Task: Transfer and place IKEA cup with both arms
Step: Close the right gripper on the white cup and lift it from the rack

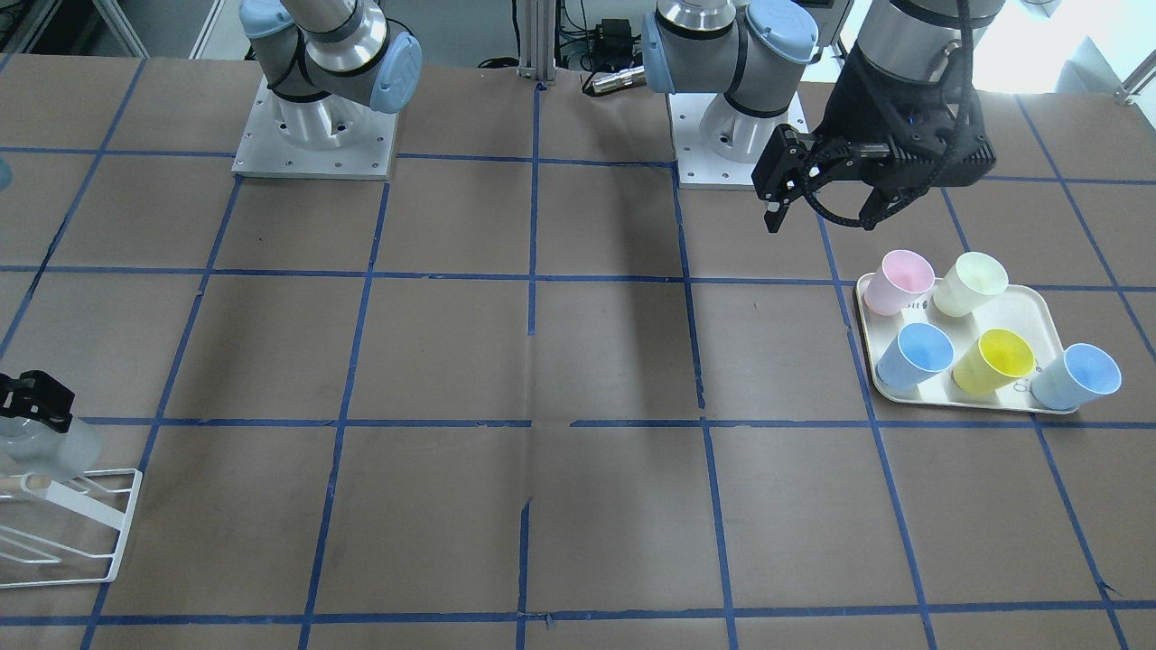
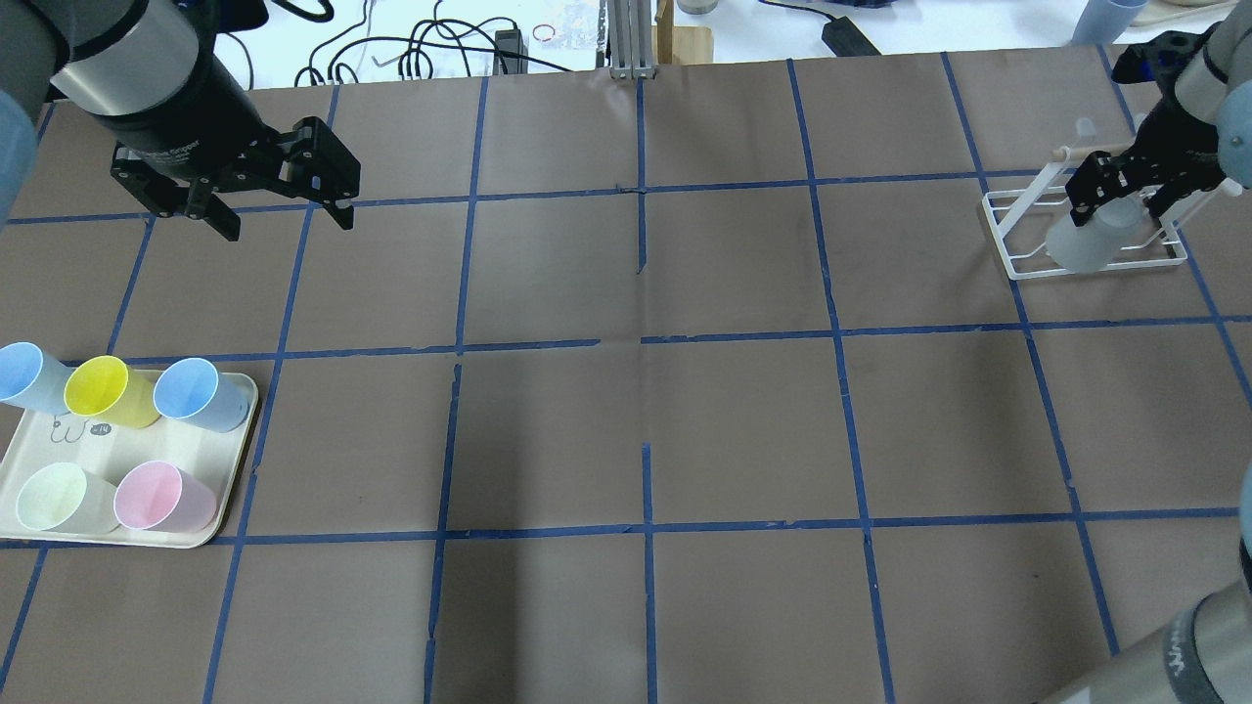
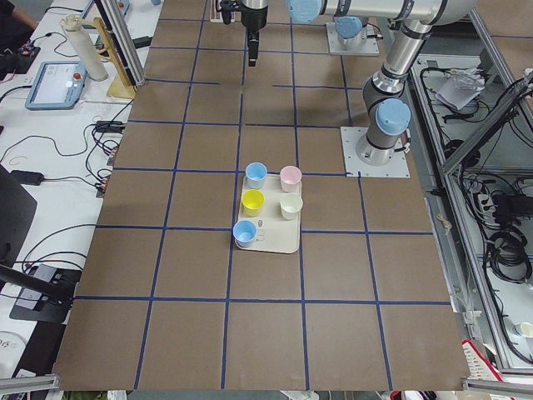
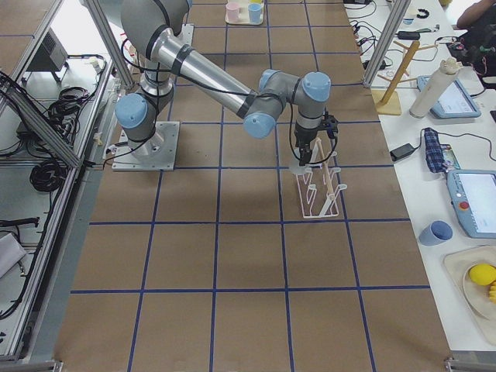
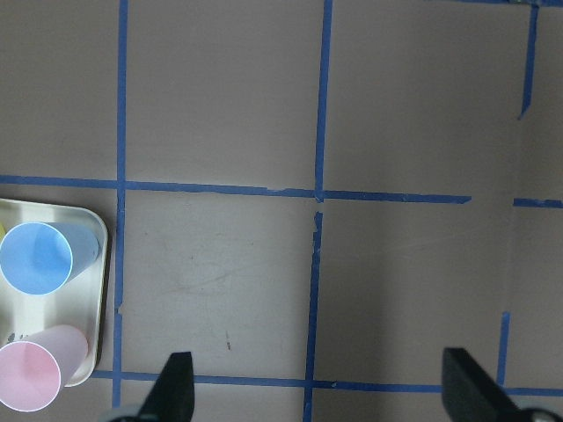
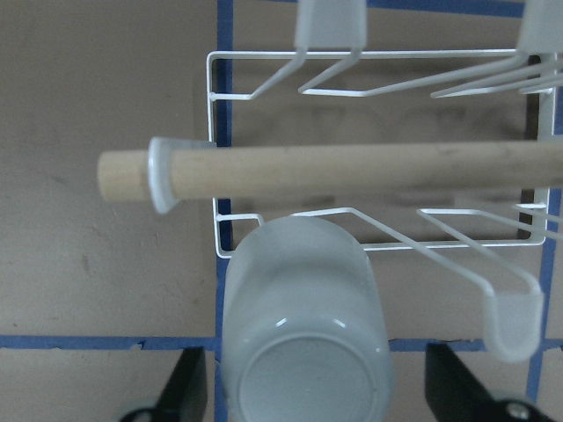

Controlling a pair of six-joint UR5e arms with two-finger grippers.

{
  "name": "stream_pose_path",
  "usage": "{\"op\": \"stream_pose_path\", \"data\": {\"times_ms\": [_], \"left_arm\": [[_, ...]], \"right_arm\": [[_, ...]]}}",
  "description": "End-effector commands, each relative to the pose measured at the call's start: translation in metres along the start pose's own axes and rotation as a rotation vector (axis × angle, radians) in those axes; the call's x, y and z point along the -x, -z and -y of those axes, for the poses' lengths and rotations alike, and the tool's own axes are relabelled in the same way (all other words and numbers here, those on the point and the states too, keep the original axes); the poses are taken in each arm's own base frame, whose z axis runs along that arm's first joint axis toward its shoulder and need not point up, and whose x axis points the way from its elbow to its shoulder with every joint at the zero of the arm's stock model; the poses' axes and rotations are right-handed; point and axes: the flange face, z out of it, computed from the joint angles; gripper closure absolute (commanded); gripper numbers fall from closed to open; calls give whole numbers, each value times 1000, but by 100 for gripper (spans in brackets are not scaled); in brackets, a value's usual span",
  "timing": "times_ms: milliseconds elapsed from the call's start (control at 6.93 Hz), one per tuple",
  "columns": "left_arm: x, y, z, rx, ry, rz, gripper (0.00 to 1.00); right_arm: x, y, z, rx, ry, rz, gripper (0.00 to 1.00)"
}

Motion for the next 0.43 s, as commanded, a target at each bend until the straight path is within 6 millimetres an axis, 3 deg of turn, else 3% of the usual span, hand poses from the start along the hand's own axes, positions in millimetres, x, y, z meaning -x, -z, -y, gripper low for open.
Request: {"op": "stream_pose_path", "data": {"times_ms": [0, 289], "left_arm": [[0, 0, 0, 1, 0, 0, 0], [0, 0, 0, -1, 0, -1, 0]], "right_arm": [[2, -1, 0, 3, 0, 4, 26], [4, 5, -1, -2, 0, 3, 49]]}}
